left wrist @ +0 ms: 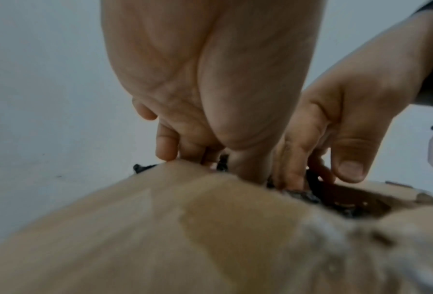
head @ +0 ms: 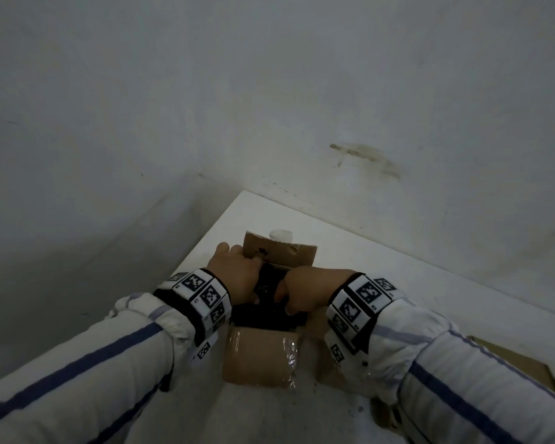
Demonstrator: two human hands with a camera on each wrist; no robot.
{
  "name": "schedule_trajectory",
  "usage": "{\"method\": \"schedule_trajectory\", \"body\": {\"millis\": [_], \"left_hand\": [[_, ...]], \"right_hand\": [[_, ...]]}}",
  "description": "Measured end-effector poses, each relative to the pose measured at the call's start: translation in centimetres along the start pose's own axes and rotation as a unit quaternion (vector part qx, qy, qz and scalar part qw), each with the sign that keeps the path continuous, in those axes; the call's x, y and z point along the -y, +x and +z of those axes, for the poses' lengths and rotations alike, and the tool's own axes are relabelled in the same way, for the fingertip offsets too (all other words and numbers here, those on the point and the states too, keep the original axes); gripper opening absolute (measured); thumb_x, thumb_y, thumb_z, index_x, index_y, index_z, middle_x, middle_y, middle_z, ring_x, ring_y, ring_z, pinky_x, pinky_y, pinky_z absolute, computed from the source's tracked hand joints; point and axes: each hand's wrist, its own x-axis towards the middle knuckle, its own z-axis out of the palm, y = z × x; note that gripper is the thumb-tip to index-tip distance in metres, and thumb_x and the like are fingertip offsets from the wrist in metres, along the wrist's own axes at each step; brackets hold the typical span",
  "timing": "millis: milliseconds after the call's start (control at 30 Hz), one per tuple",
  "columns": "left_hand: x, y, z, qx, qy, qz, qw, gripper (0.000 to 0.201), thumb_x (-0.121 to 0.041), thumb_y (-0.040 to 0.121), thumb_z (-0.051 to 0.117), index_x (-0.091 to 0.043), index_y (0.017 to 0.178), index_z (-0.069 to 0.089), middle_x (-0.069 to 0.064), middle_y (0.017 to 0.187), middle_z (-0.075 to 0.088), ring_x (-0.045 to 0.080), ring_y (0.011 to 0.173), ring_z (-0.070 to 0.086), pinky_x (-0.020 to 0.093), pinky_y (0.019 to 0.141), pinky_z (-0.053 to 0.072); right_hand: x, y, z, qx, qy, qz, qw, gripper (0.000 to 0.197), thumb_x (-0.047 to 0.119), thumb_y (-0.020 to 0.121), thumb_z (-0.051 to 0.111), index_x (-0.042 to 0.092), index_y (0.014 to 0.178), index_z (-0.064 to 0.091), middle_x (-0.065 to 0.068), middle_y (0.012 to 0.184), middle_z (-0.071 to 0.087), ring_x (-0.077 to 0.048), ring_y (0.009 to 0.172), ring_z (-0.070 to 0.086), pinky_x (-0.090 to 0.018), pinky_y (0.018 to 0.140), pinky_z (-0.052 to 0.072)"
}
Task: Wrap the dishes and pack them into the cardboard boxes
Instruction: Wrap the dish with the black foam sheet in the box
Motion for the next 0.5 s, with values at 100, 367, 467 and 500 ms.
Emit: {"method": "schedule_trajectory", "body": {"millis": [100,367,467,500], "left_hand": [[-0.6,0.1,0.5,-0.004,0.004,-0.013,1.0,0.054,-0.05,0.08,0.06,-0.016,0.12,0.046,0.006,0.121,0.056,0.028,0.116,0.042,0.042,0.098,0.025],[-0.4,-0.5,1.1,-0.004,-0.035,-0.025,0.999,0.046,-0.041,0.088,0.045,-0.018,0.128,0.045,0.004,0.128,0.052,0.029,0.127,0.032,0.062,0.11,-0.007],[-0.1,-0.2,0.9,-0.024,-0.088,-0.046,0.995,0.042,-0.043,0.081,0.044,-0.022,0.117,0.042,0.006,0.112,0.056,0.032,0.12,0.038,0.058,0.109,0.013],[-0.2,-0.1,0.8,-0.039,-0.104,-0.045,0.993,0.037,-0.043,0.079,0.041,-0.025,0.11,0.041,0.006,0.108,0.055,0.033,0.117,0.039,0.056,0.107,0.02]], "right_hand": [[0.0,0.1,0.5,0.003,-0.016,0.015,1.0,0.037,0.018,0.093,0.053,0.008,0.128,0.056,-0.012,0.123,0.06,-0.028,0.11,0.057,-0.028,0.076,0.041],[-1.4,-0.8,0.6,-0.148,0.104,0.057,0.982,0.037,0.006,0.091,0.045,0.008,0.126,0.058,-0.011,0.126,0.059,-0.026,0.113,0.055,-0.028,0.092,0.043],[-2.0,-0.7,0.6,-0.134,0.083,0.078,0.984,0.034,0.007,0.092,0.044,0.006,0.122,0.059,-0.012,0.122,0.061,-0.027,0.111,0.057,-0.028,0.088,0.044],[-1.8,-0.6,0.8,-0.114,0.076,0.077,0.988,0.032,0.009,0.093,0.044,0.005,0.119,0.06,-0.013,0.118,0.062,-0.028,0.107,0.059,-0.028,0.085,0.045]]}}
